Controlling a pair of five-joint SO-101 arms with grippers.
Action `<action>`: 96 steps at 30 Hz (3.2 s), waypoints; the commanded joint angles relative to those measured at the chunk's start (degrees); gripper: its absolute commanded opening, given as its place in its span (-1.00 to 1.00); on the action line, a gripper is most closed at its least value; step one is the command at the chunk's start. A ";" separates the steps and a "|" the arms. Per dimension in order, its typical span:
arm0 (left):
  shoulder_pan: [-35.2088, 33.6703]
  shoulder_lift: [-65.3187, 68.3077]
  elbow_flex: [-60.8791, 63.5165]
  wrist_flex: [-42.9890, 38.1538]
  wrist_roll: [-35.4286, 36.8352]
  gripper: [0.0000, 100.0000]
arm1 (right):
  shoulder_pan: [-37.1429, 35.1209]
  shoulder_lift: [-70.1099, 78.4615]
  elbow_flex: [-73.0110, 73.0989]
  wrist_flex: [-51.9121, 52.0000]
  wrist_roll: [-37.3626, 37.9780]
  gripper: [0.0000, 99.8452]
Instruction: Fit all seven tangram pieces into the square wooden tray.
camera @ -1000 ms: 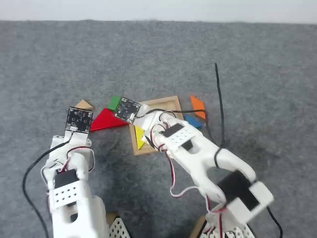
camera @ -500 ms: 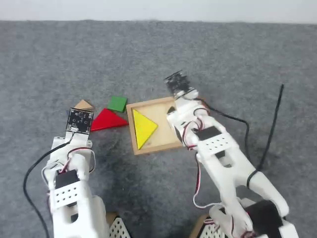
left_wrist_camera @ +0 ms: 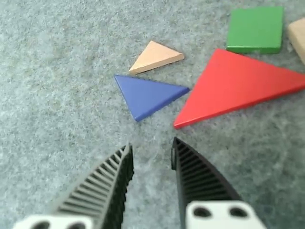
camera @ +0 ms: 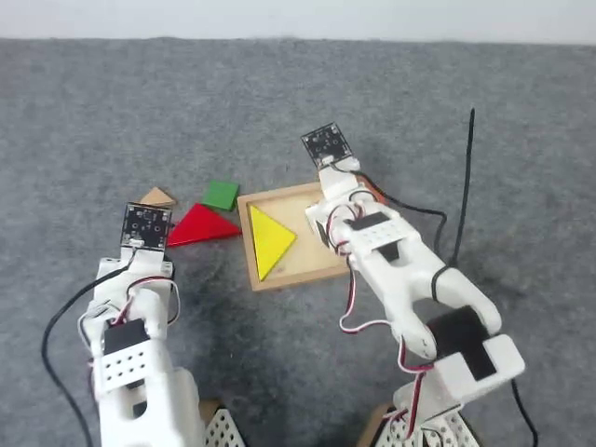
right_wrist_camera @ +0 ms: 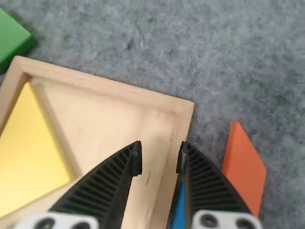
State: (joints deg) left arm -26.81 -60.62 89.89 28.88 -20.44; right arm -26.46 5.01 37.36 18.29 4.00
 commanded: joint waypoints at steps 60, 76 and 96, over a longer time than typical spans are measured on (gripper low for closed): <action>7.56 68.31 -67.82 35.87 56.35 -0.43 | -0.31 12.18 -21.36 25.54 1.76 -0.95; 10.02 77.01 -80.22 38.95 -58.11 -0.45 | -0.31 12.18 -21.36 25.54 1.85 -0.95; 13.71 91.08 -93.14 35.34 -64.79 -0.45 | -0.31 12.18 -21.36 25.63 1.85 -0.95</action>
State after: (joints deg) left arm -12.57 29.05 1.36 65.19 -84.53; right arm -25.58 18.11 17.41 42.29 6.29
